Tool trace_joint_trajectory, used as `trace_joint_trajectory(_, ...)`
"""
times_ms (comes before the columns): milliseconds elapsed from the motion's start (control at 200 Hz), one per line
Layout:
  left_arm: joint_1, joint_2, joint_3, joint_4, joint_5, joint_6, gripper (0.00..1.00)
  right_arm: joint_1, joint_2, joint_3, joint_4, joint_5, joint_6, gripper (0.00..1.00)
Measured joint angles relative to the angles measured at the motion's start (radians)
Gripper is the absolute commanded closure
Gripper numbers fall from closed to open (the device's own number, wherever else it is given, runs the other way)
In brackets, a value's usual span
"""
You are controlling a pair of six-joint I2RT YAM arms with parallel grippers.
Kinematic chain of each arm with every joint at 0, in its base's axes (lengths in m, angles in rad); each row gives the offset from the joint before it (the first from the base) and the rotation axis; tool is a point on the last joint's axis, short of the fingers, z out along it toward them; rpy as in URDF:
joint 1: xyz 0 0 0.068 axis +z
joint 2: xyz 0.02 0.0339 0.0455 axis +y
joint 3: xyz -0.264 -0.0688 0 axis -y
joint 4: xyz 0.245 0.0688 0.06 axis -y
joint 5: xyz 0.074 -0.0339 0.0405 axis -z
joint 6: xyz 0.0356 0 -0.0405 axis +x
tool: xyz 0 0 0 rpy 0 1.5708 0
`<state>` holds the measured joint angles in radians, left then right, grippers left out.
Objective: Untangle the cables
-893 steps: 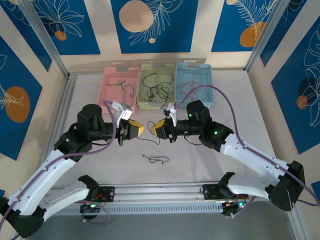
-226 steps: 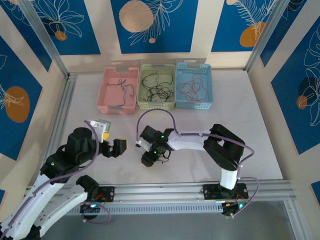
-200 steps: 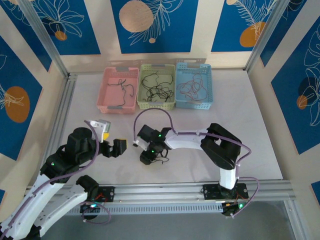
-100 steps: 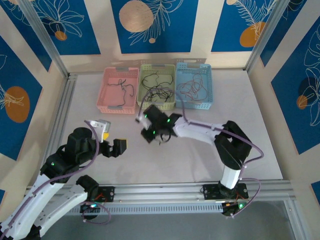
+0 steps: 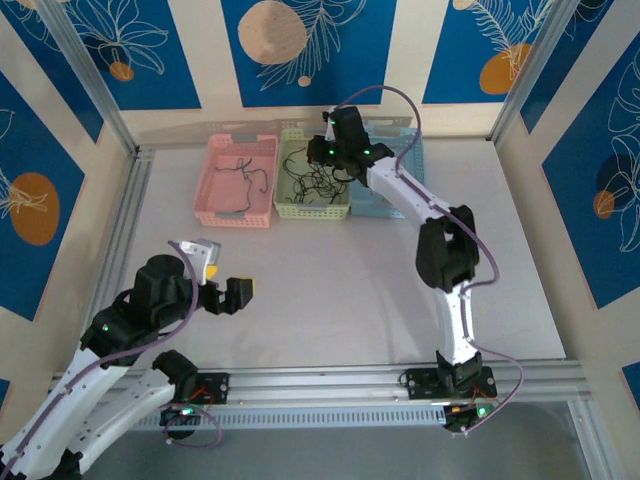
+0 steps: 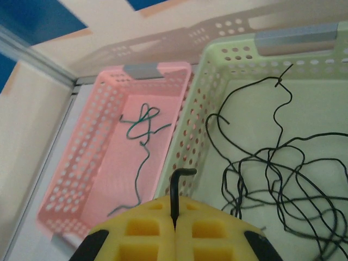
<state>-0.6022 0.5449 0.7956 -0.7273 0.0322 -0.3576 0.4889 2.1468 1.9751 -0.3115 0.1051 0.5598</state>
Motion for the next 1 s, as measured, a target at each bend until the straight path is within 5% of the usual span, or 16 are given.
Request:
trace_joint_trajectory(80, 0.000, 0.000, 0.000, 0.000, 0.000, 0.000, 0.00, 0.003, 0.097, 0.100, -0.035, 0.030, 0.029, 0.97)
trace_joint_trajectory(190, 0.000, 0.002, 0.000, 0.000, 0.000, 0.000, 0.00, 0.006, 0.190, 0.195, -0.080, 0.060, 0.056, 0.50)
trace_joint_trajectory(250, 0.000, 0.006, 0.000, 0.001, -0.005, -0.001, 0.00, 0.009, 0.225, 0.233, -0.105, 0.067, 0.058, 0.37)
trace_joint_trajectory(450, 0.001, 0.036, -0.050, 0.080, -0.099, -0.032, 0.00, 0.035, 0.211, 0.233, -0.157, 0.132, -0.023, 0.28)
trace_joint_trajectory(555, 0.001, 0.060, -0.116, 0.158, -0.214, -0.032, 0.00, 0.060, 0.000, -0.056, -0.093, 0.156, -0.082, 0.28)
trace_joint_trajectory(740, 0.003, 0.064, -0.312, 0.421, -0.499, 0.074, 0.00, 0.069, -0.602, -0.704, 0.135, 0.173, -0.208, 0.25)
trace_joint_trajectory(860, 0.005, 0.038, -0.496, 0.705, -0.608, 0.215, 0.00, -0.039, -0.937, -1.028, 0.258, 0.189, -0.260, 0.25)
trace_joint_trajectory(1000, 0.048, 0.149, -0.596, 0.972, -0.721, 0.339, 0.00, -0.217, -1.147, -1.350, 0.343, 0.217, -0.289, 0.27)
